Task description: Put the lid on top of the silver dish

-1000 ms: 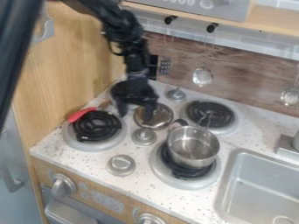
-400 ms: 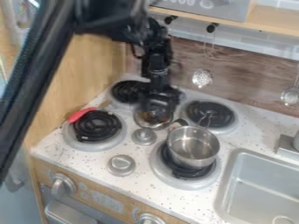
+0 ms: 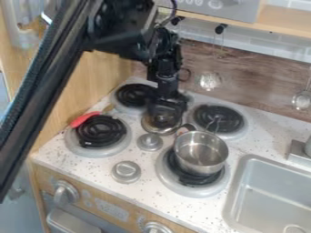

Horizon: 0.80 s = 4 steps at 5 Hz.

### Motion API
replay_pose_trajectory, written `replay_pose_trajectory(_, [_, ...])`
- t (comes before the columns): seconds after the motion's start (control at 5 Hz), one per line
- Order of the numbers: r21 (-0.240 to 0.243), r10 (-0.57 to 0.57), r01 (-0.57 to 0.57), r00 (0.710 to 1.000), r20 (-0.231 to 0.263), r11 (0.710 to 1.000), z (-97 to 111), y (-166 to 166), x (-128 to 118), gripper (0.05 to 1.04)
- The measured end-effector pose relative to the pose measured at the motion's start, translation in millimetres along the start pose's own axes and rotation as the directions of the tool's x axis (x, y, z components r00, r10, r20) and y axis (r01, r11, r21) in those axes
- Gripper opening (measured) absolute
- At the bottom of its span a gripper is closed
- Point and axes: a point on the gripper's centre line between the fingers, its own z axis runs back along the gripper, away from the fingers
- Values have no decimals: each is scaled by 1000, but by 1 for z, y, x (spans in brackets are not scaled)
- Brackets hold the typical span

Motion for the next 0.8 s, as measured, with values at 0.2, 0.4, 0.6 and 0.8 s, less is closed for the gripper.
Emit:
replay_pose_trajectory(0.2, [12, 5, -5, 1000, -4, 1000, 0, 2, 0, 648])
replay_pose_trajectory(0.4, [1, 0, 0, 1000, -14, 1000, 2, 0, -1, 379])
replay_pose_trajectory(0.6, [-3, 4, -4, 999, -44, 1000, 2, 1, 2, 258])
replay_pose_trajectory(0.8, [-9, 5, -5, 999, -39, 1000, 13, 8, 6, 241])
